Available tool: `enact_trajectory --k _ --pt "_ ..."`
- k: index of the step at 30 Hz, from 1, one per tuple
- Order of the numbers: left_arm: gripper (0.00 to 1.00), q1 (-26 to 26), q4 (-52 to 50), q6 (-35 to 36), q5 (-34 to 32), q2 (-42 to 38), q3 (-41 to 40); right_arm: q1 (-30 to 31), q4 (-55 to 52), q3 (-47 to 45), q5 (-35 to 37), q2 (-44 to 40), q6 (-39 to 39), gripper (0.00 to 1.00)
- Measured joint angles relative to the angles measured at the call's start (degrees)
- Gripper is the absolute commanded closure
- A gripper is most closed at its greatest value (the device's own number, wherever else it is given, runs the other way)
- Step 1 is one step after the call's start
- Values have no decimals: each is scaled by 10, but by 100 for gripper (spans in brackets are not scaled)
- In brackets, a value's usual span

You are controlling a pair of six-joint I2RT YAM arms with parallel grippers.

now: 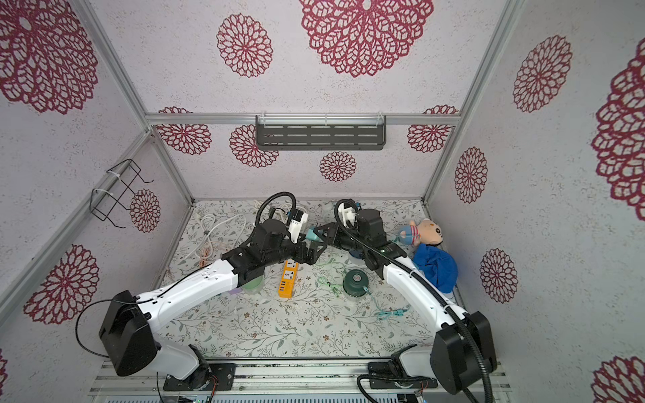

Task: Charge the cordless meat grinders
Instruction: Pick up the plug from the center of the board.

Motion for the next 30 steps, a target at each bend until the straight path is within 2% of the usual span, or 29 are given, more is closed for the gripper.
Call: enact_trajectory --k 2,4,7,10,12,16,19,24,30 --pt "1 8 -8 -1 13 -27 -9 -14 -15 13 -13 4 -22 90" --pt "4 27 -9 -9 47 -58 -21 -34 -26 22 -35 9 -38 92" --pt "15 107 30 -62 159 -93 -47 -71 -30 31 -87 26 -51 95" --pt "17 194 99 -141 262 -82 -62 -90 -30 40 -128 49 -55 96" --pt "18 223 117 -175 315 -55 -51 -90 -26 45 -153 63 -55 97" --pt "23 219 123 -210 402 6 -1 -88 -9 45 -194 74 -44 99" --pt "28 215 137 -232 441 34 15 -86 11 45 -215 75 -34 99" --pt "33 214 209 -290 478 79 18 -82 37 46 -234 75 -19 100" --pt "38 206 286 -350 487 125 18 -76 63 50 -244 89 -2 100"
